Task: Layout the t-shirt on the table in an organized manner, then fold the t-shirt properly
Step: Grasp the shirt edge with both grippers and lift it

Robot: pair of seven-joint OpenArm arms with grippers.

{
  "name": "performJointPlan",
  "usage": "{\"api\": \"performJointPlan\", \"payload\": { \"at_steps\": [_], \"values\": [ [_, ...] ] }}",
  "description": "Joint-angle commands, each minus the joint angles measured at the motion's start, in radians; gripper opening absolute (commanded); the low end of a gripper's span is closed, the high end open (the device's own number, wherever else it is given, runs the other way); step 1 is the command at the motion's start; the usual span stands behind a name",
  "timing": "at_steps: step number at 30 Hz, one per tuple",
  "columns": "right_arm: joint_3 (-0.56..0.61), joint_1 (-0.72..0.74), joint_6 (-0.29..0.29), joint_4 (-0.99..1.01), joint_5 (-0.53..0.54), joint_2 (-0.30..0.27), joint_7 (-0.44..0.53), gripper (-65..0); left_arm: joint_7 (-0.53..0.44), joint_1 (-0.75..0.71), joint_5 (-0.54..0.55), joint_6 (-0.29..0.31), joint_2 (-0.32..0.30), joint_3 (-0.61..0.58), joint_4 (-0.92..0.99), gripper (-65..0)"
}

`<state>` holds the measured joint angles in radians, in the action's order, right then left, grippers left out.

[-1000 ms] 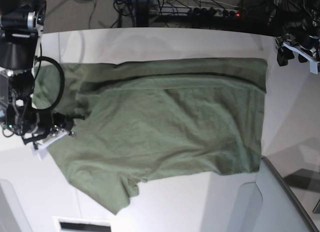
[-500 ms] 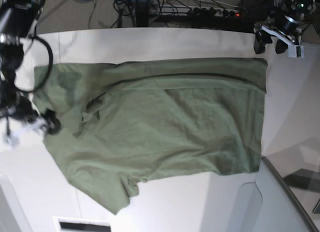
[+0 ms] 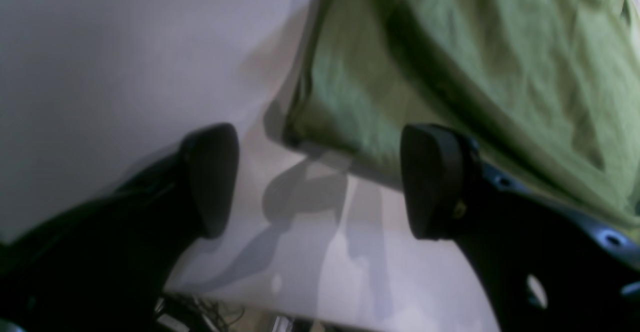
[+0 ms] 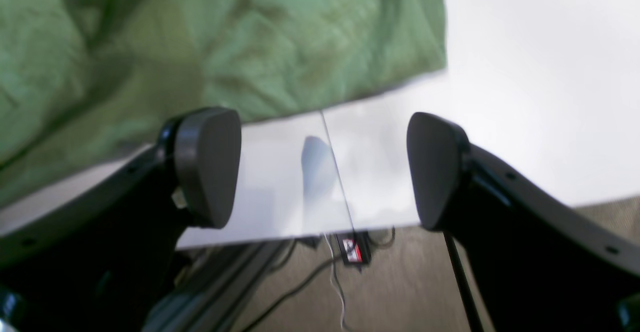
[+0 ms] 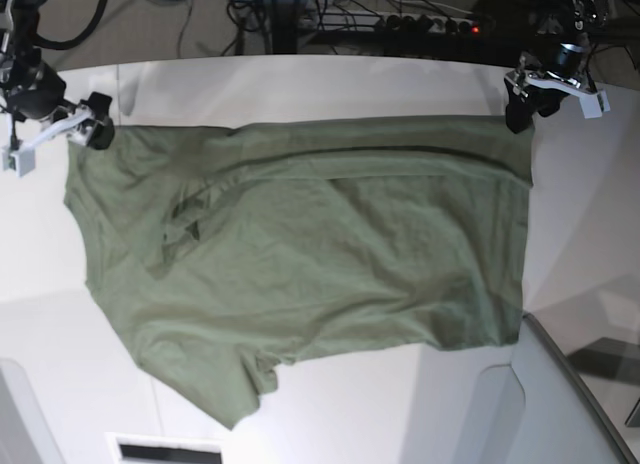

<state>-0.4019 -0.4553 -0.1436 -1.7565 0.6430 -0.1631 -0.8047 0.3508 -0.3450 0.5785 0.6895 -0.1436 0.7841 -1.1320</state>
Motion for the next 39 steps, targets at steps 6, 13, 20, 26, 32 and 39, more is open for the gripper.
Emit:
{"api": "performJointPlan", "payload": {
  "at_steps": [6, 13, 20, 26, 32, 39],
  "values": [
    [-0.013, -0.020, -0.006, -0.012, 0.010, 0.013, 0.014, -18.0, -0.009, 0.044, 0.008, 0.009, -0.006, -0.004, 0.033, -17.1],
    [-0.157, -0.001, -0.034, 0.051, 0.011, 0.165, 0.009, -17.4, -0.009, 0.074, 0.008, 0.009, 0.008, -0.005, 0.065, -17.3],
    [-0.403, 0.083, -0.233, 0.212, 0.151, 0.190, -0.126, -17.3, -0.009, 0.079, 0.008, 0.009, 0.008, -0.005, 0.065, -44.6],
    [-0.523, 0.212, -0.248, 0.478, 0.182, 0.099, -0.201, -10.7, -0.008, 0.079, 0.008, 0.009, 0.000, -0.005, 0.063, -65.0],
    [-0.516, 0.281, -0.279, 0.594, 0.180, 0.067, -0.173, -10.7, -0.008, 0.074, 0.008, 0.009, -0.006, -0.001, 0.054, -65.0],
    [-0.477, 0.295, -0.279, 0.596, 0.179, 0.075, -0.172, -10.8, -0.002, 0.051, 0.008, 0.009, -0.017, -0.004, 0.013, -65.0]
  ]
}}
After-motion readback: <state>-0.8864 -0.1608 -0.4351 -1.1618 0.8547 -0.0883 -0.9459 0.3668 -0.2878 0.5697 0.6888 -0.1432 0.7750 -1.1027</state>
